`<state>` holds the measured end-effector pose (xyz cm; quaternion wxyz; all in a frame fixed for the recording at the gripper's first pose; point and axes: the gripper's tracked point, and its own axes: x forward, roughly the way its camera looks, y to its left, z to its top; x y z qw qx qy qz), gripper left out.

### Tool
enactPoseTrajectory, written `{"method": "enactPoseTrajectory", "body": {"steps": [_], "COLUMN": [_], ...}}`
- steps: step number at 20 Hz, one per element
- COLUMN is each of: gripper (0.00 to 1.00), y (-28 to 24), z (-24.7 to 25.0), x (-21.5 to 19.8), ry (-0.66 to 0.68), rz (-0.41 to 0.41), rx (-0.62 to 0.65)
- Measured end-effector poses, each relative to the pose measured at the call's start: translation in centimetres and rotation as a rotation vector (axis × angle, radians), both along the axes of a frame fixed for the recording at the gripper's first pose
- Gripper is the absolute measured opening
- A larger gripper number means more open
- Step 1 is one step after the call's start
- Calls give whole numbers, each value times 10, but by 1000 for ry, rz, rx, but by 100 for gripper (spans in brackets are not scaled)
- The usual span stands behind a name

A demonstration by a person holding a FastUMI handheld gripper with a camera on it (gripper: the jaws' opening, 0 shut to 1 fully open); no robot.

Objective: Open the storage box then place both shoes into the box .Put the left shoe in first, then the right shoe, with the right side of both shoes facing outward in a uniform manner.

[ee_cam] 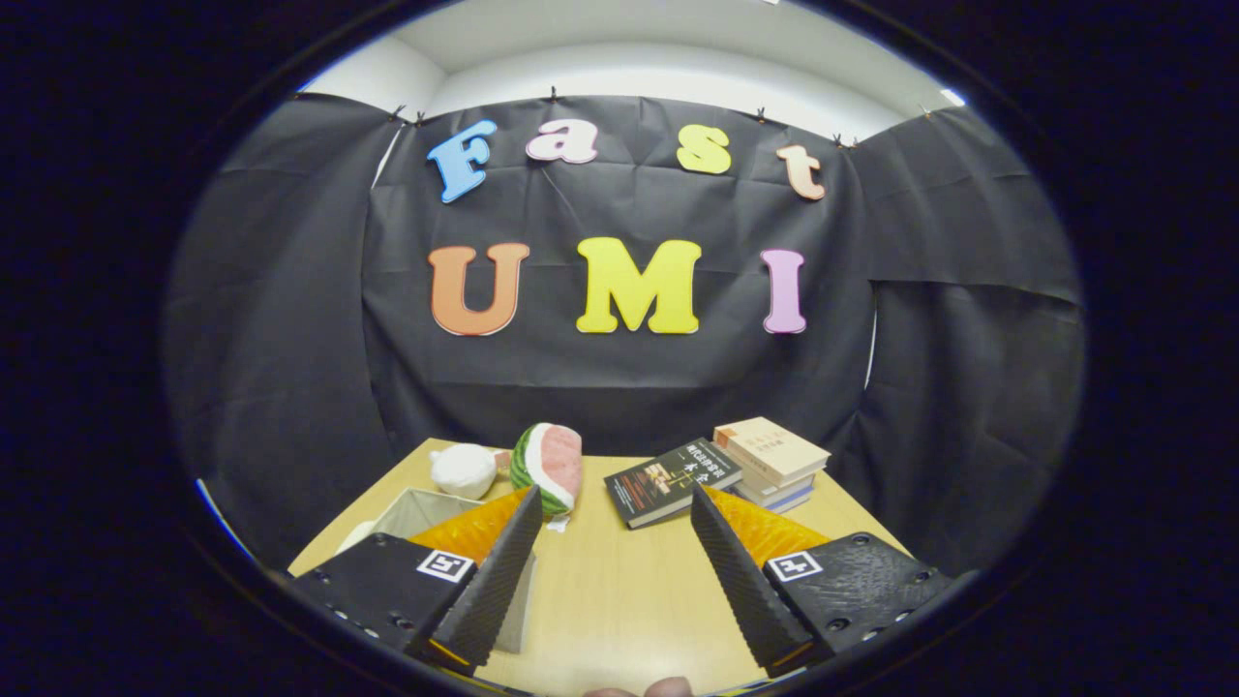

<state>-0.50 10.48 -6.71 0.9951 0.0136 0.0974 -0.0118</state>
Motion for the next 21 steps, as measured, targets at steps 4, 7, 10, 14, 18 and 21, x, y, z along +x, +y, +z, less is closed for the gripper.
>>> {"method": "enactPoseTrajectory", "body": {"steps": [4, 7, 10, 14, 18, 21], "gripper": [94, 94, 94, 94, 94, 94], "y": [-6, -11, -10, -7, -5, -6], "z": [-2, 0, 4, 10, 8, 8], "x": [0, 0, 1, -4, -6, -9], "ry": [-4, -3, -14, -22, -16, -13], "rz": [-20, -25, -24, -18, -22, -29], "rx": [44, 55, 46, 49, 60, 60]}}
